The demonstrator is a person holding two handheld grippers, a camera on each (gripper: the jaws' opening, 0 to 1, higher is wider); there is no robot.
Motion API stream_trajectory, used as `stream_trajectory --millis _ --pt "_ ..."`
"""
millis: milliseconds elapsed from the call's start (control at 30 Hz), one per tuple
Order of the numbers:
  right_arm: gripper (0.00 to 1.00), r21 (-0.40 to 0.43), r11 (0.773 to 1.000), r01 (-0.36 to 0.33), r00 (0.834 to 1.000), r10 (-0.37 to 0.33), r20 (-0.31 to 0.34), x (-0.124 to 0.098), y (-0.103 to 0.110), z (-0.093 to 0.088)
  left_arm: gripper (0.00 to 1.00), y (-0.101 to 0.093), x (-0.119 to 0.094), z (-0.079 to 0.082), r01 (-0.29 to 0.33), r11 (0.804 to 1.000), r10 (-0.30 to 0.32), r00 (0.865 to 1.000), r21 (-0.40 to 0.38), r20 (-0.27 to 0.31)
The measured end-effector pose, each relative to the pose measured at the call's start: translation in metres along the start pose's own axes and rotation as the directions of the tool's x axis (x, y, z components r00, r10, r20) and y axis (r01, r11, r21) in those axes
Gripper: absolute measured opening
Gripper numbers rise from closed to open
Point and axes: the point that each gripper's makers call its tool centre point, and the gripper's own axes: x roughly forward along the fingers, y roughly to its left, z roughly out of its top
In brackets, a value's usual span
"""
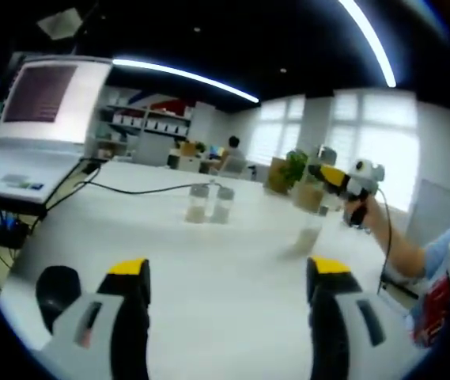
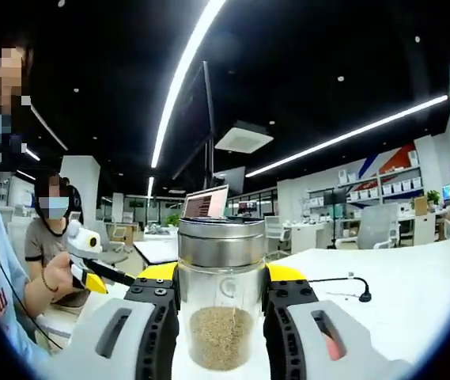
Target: Rotate the seasoning bottle until the label or dispensing opening points toward the visible target arrow and the bottle remains upright within the marked orientation range
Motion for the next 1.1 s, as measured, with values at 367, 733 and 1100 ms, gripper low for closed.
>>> stream_trajectory --millis 367,733,1100 --pt "0.39 -0.204 0.972 0.119 0.988 -0.137 -0.075 0.006 0.004 -0.057 0.86 0.005 -0.005 0.002 -0.006 1.000 0.006 1.000 -0.002 0.014" --pt "0.39 -0.171 0.969 0.179 0.981 -0.189 -0.047 0.014 0.007 -0.061 0.86 0.002 0.002 -0.004 0.011 1.000 -0.011 1.000 0.003 -0.007" --pt "0.39 -0.132 0.869 0.477 0.874 -0.485 -0.028 -0.010 0.004 -0.077 0.86 0.001 0.005 -0.008 0.021 1.000 -0.021 1.000 -0.007 -0.017"
